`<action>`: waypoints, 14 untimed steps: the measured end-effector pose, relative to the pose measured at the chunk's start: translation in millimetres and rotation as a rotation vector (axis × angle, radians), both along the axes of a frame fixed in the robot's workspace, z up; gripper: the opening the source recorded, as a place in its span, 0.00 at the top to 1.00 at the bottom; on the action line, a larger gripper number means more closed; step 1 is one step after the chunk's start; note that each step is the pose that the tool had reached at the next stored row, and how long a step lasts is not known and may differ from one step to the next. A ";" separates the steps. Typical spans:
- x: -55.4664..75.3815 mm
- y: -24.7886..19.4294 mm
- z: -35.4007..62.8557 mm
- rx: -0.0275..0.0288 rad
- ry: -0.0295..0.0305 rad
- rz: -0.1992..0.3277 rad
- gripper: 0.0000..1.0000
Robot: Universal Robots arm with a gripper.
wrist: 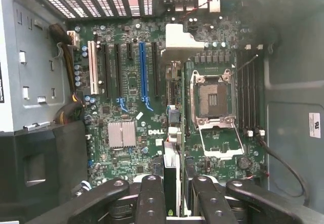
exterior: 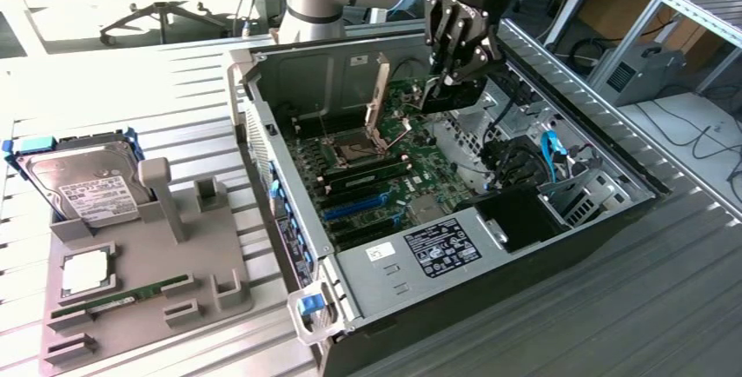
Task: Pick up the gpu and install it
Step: 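Insert the gpu into the slot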
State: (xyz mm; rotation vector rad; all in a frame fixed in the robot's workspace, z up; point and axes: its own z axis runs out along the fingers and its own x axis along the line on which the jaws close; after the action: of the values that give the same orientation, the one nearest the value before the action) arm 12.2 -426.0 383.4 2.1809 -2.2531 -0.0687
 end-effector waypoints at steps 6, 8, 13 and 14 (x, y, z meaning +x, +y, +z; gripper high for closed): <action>0.7 0.0 0.0 0.0000 0.0000 0.050 0.73; 1.1 0.0 0.0 0.0000 0.0000 0.062 0.73; 1.4 0.0 0.0 0.0000 0.0000 0.070 0.73; 1.4 0.0 0.0 0.0000 0.0000 0.070 0.73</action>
State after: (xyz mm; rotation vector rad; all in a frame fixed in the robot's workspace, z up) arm 13.7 -426.0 383.4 2.2574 -2.1741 -0.0683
